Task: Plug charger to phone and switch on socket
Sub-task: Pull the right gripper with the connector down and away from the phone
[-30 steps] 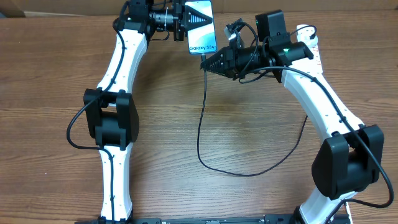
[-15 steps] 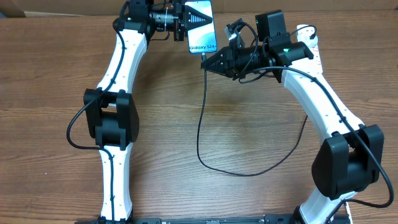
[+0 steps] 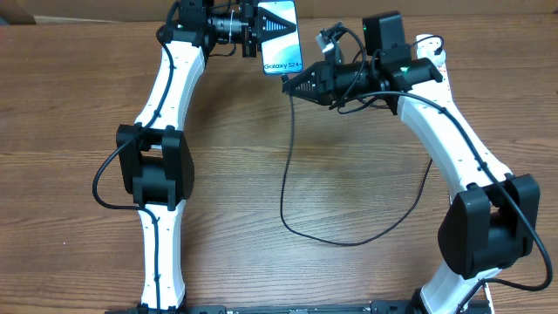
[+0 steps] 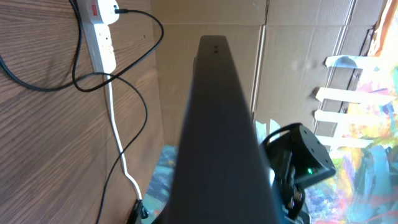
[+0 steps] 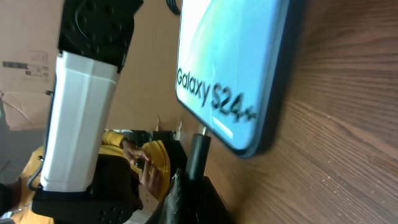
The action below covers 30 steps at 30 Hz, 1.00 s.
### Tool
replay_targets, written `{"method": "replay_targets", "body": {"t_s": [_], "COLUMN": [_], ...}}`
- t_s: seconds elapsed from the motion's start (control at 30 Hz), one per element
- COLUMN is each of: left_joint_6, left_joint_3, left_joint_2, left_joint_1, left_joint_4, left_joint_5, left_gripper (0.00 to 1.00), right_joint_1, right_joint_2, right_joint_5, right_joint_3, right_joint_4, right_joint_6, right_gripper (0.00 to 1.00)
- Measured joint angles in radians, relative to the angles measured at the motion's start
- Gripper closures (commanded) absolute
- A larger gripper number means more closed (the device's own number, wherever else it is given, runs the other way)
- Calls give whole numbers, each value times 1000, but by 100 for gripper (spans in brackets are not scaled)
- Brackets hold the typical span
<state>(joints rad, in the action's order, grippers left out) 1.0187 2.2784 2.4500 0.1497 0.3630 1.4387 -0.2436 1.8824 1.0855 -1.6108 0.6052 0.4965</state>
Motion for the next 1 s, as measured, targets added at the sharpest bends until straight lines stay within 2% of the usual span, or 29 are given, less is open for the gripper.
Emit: {"method": "replay_targets", "body": {"t_s": [0.2,1.0], "left_joint_6": [0,2], "left_joint_3": [0,0], "left_joint_2": [0,0], "left_joint_1": [2,-29], "left_joint_4": [2,7], "left_joint_5": [24,40], "left_gripper": [95,96], "right_joint_1": [46,47], "right_joint_2": [0,5], "right_joint_5": [6,-32], "right_joint_3": [0,0], "right_joint_4": [-15,14], "right_joint_6": [1,-27], "right_gripper": [96,96]}}
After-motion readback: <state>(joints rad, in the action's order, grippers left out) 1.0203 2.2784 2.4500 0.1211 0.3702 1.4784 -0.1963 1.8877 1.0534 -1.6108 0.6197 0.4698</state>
